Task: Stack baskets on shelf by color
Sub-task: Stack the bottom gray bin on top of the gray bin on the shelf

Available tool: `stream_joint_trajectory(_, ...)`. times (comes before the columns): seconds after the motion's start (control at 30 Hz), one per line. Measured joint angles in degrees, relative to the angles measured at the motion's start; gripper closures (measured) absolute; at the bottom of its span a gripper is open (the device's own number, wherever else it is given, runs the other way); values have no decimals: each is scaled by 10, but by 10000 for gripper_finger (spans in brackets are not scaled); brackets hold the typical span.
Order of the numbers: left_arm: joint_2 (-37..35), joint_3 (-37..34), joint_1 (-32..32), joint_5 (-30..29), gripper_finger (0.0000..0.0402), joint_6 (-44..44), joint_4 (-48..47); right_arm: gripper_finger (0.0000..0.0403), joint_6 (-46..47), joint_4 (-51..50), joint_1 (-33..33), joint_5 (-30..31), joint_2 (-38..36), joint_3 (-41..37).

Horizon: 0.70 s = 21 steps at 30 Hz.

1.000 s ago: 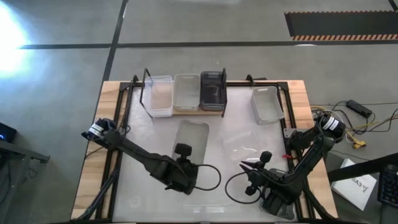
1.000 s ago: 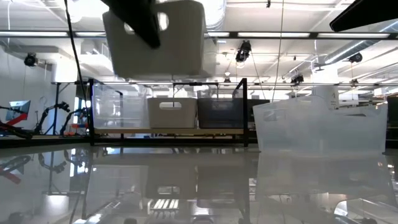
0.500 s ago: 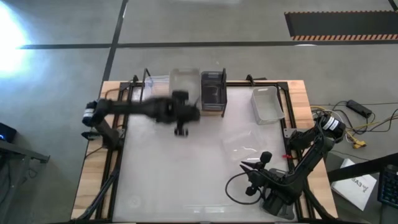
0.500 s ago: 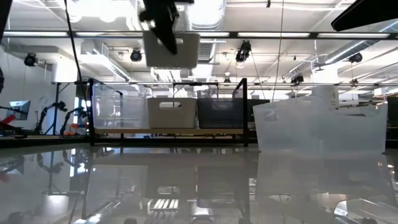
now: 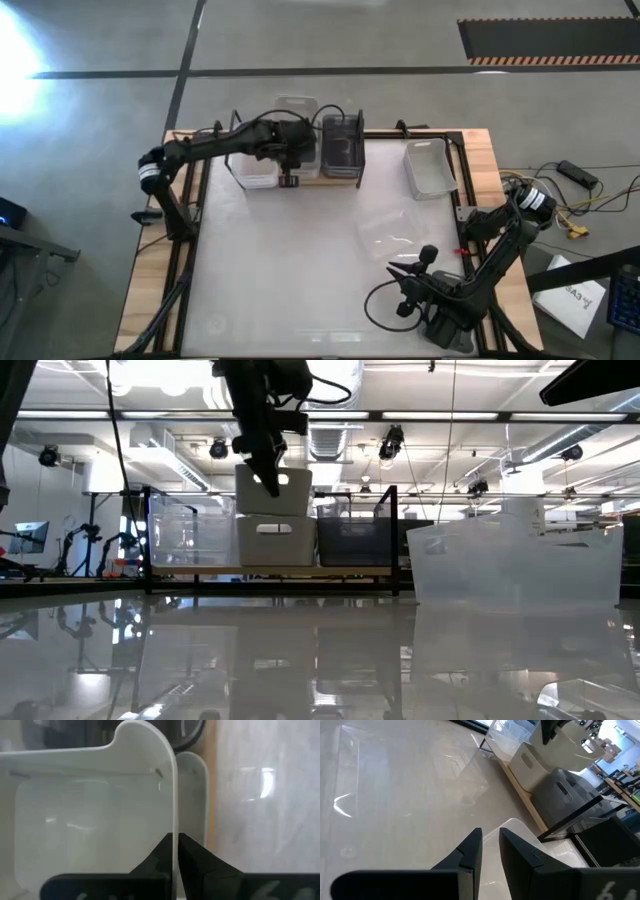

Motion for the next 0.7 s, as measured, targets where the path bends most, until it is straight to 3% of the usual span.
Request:
stream_joint_trajectory(0.1, 1, -5, 0, 32, 401, 18, 2, 344, 0, 1, 2, 0, 0, 0)
stream_joint_trajectory(0.53, 4, -23, -3, 48, 401, 12, 6, 344, 0, 10, 6, 0, 0, 0)
stream_joint_trajectory(0.7, 3, -21, -2, 81, 373, 6, 6, 344, 0, 11, 6, 0, 0, 0)
